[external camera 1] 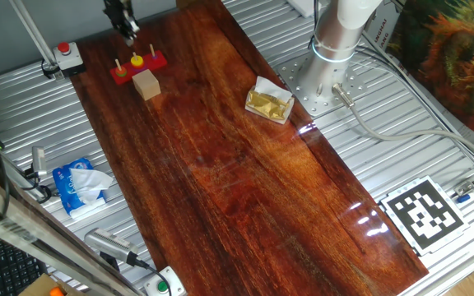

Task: Take out one Hanoi block and throw it aside

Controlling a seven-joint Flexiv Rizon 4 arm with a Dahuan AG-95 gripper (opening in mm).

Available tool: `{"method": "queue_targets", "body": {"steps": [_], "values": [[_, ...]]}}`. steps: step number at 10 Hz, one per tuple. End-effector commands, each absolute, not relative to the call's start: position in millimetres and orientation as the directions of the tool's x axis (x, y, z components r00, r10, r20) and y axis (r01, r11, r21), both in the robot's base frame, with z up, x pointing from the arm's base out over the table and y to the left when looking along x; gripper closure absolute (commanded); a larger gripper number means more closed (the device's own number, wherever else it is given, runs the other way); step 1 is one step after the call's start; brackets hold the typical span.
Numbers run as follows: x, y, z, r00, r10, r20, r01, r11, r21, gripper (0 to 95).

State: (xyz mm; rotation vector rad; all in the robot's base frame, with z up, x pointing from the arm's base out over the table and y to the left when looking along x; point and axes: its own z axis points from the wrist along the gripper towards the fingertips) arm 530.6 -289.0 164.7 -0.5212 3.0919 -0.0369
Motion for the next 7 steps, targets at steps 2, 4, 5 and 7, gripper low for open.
{"method": "queue_targets", "body": {"steps": [2, 4, 5, 7], "values": [[523, -287, 158, -0.944, -0.329, -0.006, -0.329, 0.944, -0.032, 95.0], [520, -286, 144, -0.945, -0.328, -0.005, -0.327, 0.944, -0.032, 95.0], [519, -285, 134, -0.944, -0.331, -0.004, -0.33, 0.943, -0.031, 95.0], [521, -285, 127, -0.942, -0.336, -0.003, -0.336, 0.941, -0.036, 95.0]]}}
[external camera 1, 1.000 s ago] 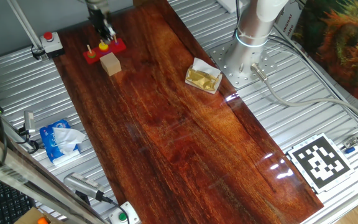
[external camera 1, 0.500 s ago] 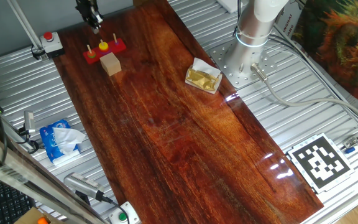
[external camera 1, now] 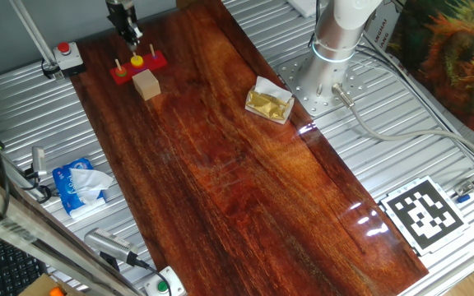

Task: Take out one Hanoi block and throw it aside

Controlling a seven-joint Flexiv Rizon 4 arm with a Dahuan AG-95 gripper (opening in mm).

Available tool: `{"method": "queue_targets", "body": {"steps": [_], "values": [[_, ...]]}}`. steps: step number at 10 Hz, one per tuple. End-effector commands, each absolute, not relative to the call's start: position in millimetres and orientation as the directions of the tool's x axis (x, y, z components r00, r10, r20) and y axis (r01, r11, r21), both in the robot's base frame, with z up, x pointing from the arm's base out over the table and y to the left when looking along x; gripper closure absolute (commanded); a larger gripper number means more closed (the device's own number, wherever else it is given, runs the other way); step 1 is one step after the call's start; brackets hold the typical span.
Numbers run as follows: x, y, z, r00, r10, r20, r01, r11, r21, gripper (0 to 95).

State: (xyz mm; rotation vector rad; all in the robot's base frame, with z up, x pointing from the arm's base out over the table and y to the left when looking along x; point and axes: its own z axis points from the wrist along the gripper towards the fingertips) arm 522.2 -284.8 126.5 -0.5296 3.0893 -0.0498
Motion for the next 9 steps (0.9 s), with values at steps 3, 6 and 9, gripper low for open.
{"method": "queue_targets", "body": {"steps": [3, 6, 9], "values": [[523.0, -283.1, 115.0, -0.942, -0.336, -0.001, -0.335, 0.941, -0.04, 95.0], [522.5, -283.1, 114.9, -0.942, -0.336, 0.004, -0.336, 0.941, -0.038, 95.0], [522.5, -283.1, 114.9, -0.943, -0.332, 0.002, -0.331, 0.943, -0.04, 95.0]]}}
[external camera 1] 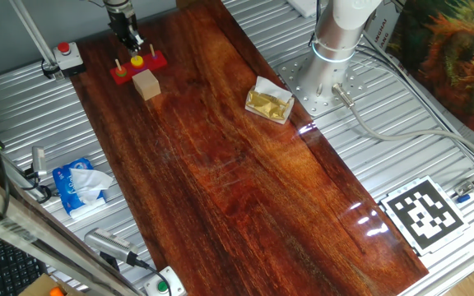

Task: Take out one Hanoi block and throw it aside

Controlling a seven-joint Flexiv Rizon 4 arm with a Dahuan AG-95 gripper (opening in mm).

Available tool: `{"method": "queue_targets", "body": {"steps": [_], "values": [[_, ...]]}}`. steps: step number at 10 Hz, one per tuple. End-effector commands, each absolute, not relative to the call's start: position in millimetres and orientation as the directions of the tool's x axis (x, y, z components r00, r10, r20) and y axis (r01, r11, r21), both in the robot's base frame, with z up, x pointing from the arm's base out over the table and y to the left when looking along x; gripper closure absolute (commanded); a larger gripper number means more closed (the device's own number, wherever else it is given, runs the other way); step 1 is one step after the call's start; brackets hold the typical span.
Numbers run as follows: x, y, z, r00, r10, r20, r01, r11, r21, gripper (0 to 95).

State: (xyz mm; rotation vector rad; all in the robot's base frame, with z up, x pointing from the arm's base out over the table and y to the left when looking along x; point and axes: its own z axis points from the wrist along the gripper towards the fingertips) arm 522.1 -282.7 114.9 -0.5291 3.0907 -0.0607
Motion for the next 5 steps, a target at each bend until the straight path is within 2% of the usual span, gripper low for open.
{"method": "queue_targets", "body": {"steps": [1, 5], "values": [[522.5, -283.1, 114.9, -0.943, -0.333, 0.003, -0.333, 0.942, -0.039, 95.0], [522.5, -283.1, 114.9, -0.93, -0.368, -0.021, -0.368, 0.93, -0.019, 95.0]]}}
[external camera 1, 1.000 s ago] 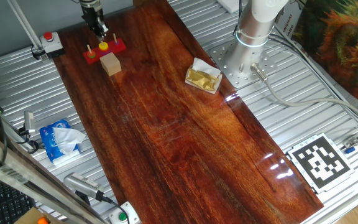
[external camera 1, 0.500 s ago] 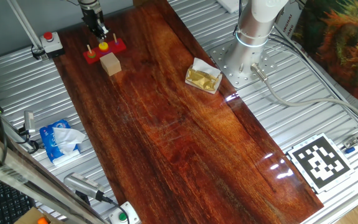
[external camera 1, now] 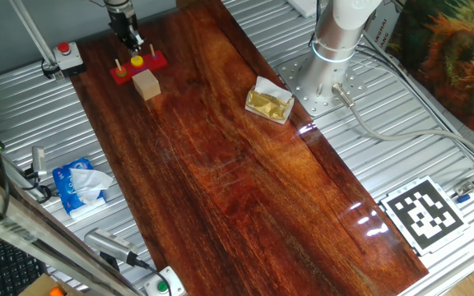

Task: Take out one Hanoi block and throw it aside

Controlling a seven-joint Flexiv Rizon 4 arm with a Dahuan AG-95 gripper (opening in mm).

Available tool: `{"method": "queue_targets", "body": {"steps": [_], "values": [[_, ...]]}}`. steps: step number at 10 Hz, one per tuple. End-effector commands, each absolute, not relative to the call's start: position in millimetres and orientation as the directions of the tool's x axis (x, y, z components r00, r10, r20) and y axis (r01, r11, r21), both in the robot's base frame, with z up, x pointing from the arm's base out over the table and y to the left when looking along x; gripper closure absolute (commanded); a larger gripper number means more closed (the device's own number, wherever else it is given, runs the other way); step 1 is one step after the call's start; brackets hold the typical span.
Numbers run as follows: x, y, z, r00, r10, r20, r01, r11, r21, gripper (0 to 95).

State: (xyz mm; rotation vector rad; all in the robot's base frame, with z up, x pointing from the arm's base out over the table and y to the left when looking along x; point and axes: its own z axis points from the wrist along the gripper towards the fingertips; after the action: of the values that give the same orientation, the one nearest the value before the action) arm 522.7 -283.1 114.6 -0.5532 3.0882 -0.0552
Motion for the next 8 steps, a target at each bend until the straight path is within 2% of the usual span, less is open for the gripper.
{"method": "queue_targets", "body": {"steps": [1, 3, 4, 5, 6, 8], "values": [[522.5, -283.1, 114.9, -0.929, -0.37, -0.034, -0.37, 0.929, -0.007, 95.0], [522.5, -283.1, 114.9, -0.955, -0.295, -0.024, -0.294, 0.955, -0.021, 95.0], [522.5, -283.1, 114.9, -0.975, -0.22, -0.012, -0.22, 0.975, -0.041, 95.0], [522.5, -283.1, 114.9, -0.996, -0.091, -0.001, -0.091, 0.994, -0.067, 95.0], [522.5, -283.1, 114.9, -0.999, -0.035, -0.01, -0.034, 0.997, -0.072, 95.0], [522.5, -283.1, 114.9, -0.999, -0.05, -0.004, -0.05, 0.996, -0.075, 95.0]]}}
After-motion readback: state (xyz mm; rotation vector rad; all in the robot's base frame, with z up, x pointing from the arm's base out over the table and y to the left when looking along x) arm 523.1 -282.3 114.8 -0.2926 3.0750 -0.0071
